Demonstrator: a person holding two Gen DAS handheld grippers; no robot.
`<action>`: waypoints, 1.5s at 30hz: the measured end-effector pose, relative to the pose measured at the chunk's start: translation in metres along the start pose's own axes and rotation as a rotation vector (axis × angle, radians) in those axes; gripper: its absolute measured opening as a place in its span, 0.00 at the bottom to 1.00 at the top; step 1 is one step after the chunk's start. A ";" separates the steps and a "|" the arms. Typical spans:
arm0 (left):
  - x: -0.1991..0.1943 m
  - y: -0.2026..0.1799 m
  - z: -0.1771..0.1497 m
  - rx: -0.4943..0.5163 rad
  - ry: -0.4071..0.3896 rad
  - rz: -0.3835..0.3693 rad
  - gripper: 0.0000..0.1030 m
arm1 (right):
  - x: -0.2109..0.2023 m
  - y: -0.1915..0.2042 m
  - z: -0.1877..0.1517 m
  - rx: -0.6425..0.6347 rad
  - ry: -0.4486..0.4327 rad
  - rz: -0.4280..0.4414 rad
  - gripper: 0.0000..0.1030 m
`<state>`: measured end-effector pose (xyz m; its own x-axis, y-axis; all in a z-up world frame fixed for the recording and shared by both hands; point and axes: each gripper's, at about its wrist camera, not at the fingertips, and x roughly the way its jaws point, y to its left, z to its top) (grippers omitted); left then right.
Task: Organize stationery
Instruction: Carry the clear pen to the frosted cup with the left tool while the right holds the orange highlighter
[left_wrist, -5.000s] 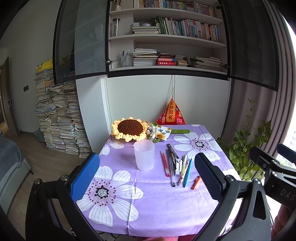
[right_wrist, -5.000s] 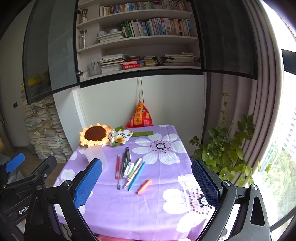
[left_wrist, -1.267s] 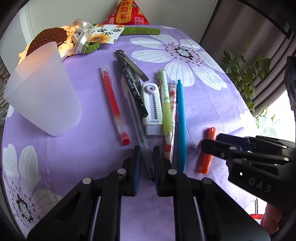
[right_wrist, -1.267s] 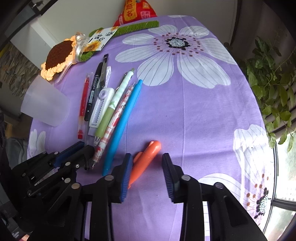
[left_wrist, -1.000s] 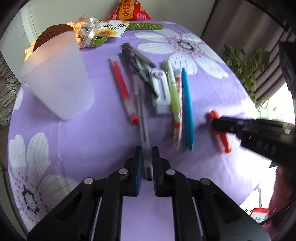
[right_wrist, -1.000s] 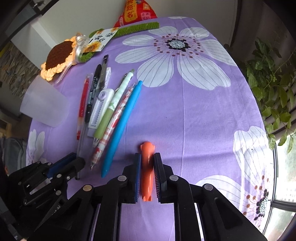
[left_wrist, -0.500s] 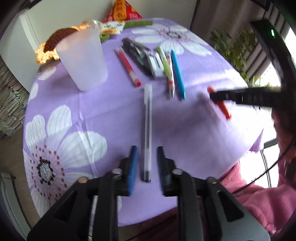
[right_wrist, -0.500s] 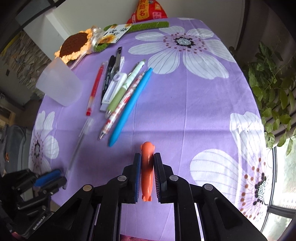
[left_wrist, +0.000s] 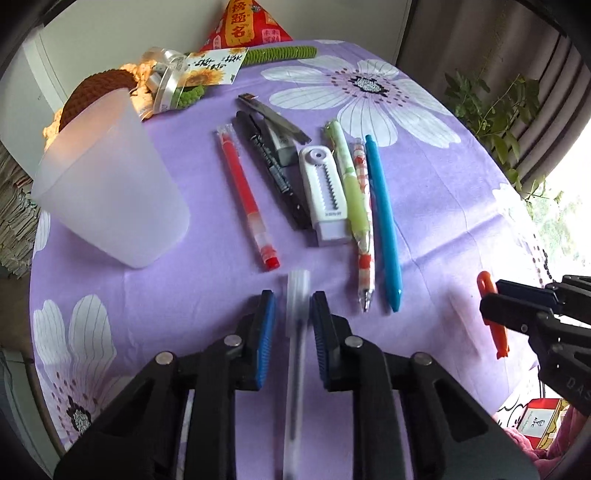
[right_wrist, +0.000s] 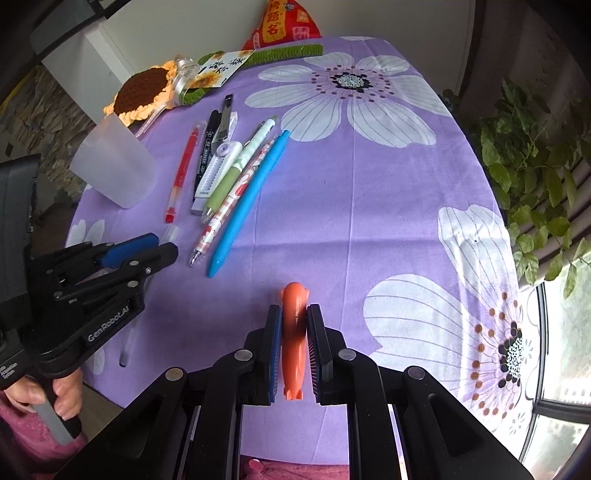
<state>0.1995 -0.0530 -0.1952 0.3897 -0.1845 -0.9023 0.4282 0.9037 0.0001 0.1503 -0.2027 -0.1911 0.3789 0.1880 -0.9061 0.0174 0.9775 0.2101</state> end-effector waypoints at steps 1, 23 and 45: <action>0.001 0.000 0.002 0.003 0.003 -0.008 0.17 | 0.000 0.000 0.001 0.000 -0.001 0.000 0.14; -0.119 0.016 -0.005 -0.074 -0.293 -0.093 0.10 | -0.040 0.024 0.013 -0.062 -0.141 0.039 0.14; -0.204 0.084 0.062 -0.178 -0.600 0.089 0.10 | -0.064 0.058 0.014 -0.145 -0.243 0.055 0.14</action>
<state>0.2068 0.0366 0.0156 0.8289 -0.2438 -0.5034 0.2510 0.9664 -0.0548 0.1399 -0.1598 -0.1155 0.5868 0.2301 -0.7764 -0.1356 0.9732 0.1860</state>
